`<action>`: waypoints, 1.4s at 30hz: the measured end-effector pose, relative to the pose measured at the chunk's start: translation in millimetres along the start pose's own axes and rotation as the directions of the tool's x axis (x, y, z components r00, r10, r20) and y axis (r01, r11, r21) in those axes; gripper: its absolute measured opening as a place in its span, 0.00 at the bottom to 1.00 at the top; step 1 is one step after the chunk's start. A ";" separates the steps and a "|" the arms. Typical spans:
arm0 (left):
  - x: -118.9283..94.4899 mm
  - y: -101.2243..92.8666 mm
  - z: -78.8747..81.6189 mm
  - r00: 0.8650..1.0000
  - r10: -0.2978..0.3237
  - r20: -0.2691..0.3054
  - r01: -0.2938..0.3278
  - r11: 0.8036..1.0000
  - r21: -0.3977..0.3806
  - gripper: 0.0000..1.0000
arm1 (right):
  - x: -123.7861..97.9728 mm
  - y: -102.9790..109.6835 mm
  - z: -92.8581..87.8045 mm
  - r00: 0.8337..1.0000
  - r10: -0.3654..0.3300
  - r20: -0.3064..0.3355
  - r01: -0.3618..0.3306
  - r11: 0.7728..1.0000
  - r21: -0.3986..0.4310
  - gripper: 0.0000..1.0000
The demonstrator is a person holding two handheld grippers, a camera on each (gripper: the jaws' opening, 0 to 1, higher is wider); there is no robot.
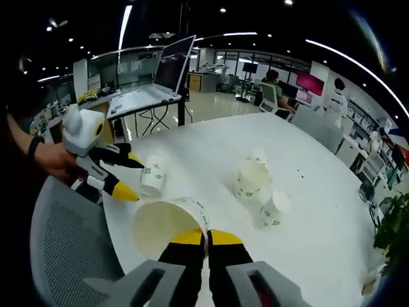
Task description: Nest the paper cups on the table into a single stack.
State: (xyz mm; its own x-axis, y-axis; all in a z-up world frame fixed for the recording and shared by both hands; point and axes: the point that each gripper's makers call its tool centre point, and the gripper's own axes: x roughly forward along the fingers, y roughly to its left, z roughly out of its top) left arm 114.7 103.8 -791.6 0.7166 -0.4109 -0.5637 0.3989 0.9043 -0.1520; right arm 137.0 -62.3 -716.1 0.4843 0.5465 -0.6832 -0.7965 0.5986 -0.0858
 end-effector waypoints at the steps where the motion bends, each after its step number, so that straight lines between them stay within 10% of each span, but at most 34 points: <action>1: 0.0 -0.5 0.0 1.000 -0.002 0.000 0.002 1.000 0.000 0.60 | -0.1 1.3 1.8 1.000 0.001 -0.001 -0.001 1.000 0.000 0.00; 24: 0.6 3.4 -0.8 1.000 0.000 0.005 0.000 1.000 -0.020 0.59 | 37.5 -0.4 -0.3 0.995 0.016 -0.094 -0.004 0.992 0.130 0.00; 42: 1.2 2.3 -0.5 1.000 -0.006 0.011 0.006 1.000 -0.030 0.59 | 43.0 -0.4 3.1 0.960 0.050 -0.275 0.009 0.977 0.211 0.00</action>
State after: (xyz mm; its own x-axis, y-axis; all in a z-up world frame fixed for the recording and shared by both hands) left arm 116.2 105.4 -793.0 0.7202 -0.4174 -0.5542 0.3858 0.9048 -0.1801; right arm 159.3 -37.3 -743.2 0.3252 0.3934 -0.8599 -0.6973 0.7140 0.0630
